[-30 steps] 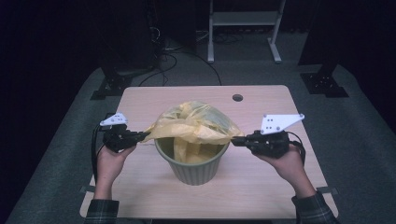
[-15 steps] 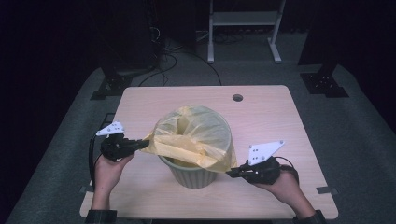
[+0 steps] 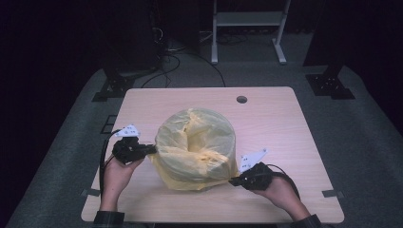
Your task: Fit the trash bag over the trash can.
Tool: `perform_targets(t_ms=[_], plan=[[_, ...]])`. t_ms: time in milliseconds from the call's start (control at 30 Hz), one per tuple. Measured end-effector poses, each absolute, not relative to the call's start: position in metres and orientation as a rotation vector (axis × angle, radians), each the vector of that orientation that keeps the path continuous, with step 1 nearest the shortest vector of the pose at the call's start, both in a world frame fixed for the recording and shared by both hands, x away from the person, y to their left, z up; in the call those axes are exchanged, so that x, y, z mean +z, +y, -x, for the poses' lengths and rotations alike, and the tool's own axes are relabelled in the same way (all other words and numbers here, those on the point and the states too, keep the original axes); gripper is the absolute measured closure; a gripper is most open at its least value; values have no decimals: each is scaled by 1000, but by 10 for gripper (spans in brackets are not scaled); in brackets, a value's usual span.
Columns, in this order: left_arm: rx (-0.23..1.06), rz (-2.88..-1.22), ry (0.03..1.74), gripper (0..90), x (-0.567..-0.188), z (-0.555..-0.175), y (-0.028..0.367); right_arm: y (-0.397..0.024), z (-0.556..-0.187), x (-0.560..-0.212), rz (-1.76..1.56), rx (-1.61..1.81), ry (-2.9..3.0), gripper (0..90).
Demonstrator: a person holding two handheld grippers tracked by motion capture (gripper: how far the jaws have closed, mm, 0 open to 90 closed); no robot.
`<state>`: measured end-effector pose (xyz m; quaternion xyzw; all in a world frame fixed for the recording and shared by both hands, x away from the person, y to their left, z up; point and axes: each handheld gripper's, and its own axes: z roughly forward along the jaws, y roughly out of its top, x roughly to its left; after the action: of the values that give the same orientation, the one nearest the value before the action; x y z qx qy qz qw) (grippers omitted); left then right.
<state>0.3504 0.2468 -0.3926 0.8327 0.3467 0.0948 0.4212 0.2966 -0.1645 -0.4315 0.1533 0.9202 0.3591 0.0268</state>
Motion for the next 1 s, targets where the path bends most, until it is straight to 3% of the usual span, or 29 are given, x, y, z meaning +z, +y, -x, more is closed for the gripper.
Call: perform_targets(t_ms=[267, 333, 500, 633, 800, 1000], plan=[[255, -2145, 867, 879, -410, -357, 236, -176, -309, -443, -578, 1073, 2835, 900], [258, -2129, 856, 826, -407, -355, 238, -177, -310, -443, -584, 1084, 2833, 868], [271, -2048, 827, 599, -396, -348, 249, -184, -311, -434, -625, 1156, 2775, 556], [292, -2022, 796, 368, -387, -341, 258, -195, -313, -421, -671, 1219, 2709, 321], [335, -2033, 765, 169, -380, -326, 265, -206, -313, -402, -661, 1273, 2629, 173], [384, -2103, 693, 5, -387, -305, 265, -212, -310, -373, -614, 1319, 2563, 144]])
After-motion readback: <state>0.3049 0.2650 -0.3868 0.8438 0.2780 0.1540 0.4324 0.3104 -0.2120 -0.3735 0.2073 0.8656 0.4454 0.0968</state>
